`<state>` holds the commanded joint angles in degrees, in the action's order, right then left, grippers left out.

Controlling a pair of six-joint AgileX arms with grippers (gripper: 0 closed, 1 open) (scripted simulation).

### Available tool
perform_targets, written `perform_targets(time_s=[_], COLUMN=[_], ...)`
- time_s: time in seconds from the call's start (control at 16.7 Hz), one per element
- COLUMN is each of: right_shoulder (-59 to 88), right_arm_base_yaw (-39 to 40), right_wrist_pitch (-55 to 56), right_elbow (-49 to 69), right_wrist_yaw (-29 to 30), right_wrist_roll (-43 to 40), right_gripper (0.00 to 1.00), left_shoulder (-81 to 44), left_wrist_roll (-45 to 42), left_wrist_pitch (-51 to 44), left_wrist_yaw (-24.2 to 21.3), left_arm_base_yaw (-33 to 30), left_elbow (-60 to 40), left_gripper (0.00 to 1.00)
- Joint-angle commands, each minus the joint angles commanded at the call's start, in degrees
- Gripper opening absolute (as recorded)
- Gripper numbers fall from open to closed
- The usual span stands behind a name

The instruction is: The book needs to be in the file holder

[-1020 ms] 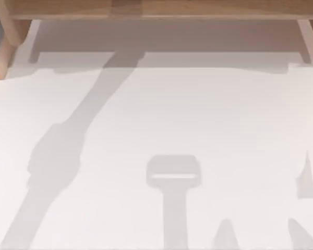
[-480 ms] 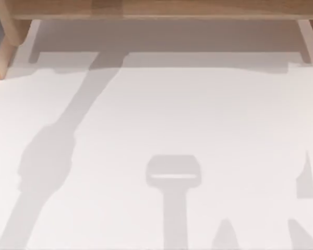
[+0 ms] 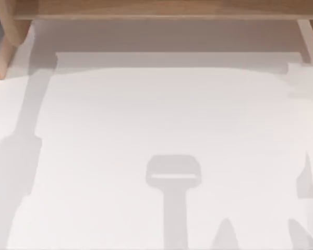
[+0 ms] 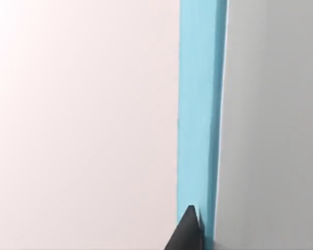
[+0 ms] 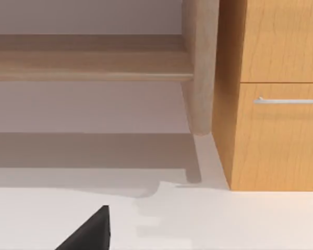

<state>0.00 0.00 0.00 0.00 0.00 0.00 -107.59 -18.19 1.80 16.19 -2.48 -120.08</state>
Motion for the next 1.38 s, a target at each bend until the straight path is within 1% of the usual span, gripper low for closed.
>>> perform_targets(time_s=[0.24, 0.48, 0.66, 0.78, 0.9, 1.02, 1.2, 1.38], right_shoulder=[0.00, 0.00, 0.00, 0.00, 0.00, 0.00, 0.00, 0.00], right_arm_base_yaw=[0.00, 0.00, 0.00, 0.00, 0.00, 0.00, 0.00, 0.00], right_wrist_pitch=[0.00, 0.00, 0.00, 0.00, 0.00, 0.00, 0.00, 0.00], right_elbow=[0.00, 0.00, 0.00, 0.00, 0.00, 0.00, 0.00, 0.00], right_wrist_yaw=[0.00, 0.00, 0.00, 0.00, 0.00, 0.00, 0.00, 0.00], right_wrist_roll=[0.00, 0.00, 0.00, 0.00, 0.00, 0.00, 0.00, 0.00], right_gripper=[1.00, 1.00, 1.00, 1.00, 1.00, 1.00, 1.00, 1.00], left_shoulder=[1.83, 1.44, 0.55, 0.00, -0.44, -0.56, -0.32, -0.30], left_wrist_roll=[-12.65, -27.59, -39.61, -47.70, -55.58, -62.84, -72.09, -78.52], left_wrist_pitch=[6.35, 12.29, 16.70, 19.68, 22.69, 25.77, 30.36, 33.85], left_wrist_yaw=[-6.22, -13.06, -18.70, -22.82, -27.17, -31.83, -38.75, -44.23], left_arm_base_yaw=[14.97, 29.06, 37.42, 41.21, 43.46, 43.35, 39.81, 34.74], left_elbow=[13.61, 29.41, 41.06, 48.15, 54.46, 59.36, 63.84, 65.71], left_gripper=[0.00, 0.00, 0.00, 0.00, 0.00, 0.00, 0.00, 0.00])
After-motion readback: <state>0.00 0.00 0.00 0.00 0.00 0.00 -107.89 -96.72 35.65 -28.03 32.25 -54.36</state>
